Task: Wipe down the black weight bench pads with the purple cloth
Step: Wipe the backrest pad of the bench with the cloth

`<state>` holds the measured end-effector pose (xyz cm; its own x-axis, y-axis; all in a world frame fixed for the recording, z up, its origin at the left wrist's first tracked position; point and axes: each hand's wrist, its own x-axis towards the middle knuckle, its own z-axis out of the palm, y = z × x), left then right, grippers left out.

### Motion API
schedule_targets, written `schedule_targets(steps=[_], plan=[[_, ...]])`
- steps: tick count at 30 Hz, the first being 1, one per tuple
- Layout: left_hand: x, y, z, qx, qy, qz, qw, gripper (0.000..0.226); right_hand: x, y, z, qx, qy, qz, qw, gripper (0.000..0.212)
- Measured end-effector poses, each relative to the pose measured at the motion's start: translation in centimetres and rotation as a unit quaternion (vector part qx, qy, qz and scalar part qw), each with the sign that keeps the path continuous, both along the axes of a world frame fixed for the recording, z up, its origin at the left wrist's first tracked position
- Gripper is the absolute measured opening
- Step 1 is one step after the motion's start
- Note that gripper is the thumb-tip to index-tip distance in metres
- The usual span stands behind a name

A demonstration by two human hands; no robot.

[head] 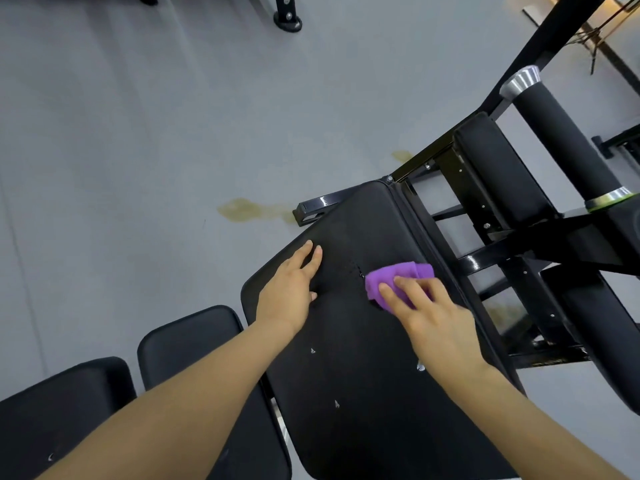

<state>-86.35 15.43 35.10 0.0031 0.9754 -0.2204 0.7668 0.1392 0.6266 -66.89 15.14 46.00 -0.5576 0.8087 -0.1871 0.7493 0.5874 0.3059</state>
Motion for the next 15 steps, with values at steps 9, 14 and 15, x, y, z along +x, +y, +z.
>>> schedule_targets(steps=[9, 14, 15], plan=[[0.0, 0.0, -0.5, 0.005, 0.025, -0.007, 1.0, 0.078, -7.9, 9.0, -2.2, 0.054, 0.036, -0.049, 0.997, 0.044], [0.0, -0.1, -0.2, -0.006, 0.009, -0.003, 1.0, 0.077, -2.5, 2.5, -1.3, 0.088, 0.024, 0.006, 0.996, 0.051], [0.0, 0.0, -0.1, -0.008, 0.007, -0.003, 1.0, 0.077, -1.1, 0.9, -1.2, 0.071, 0.024, 0.007, 0.997, 0.056]])
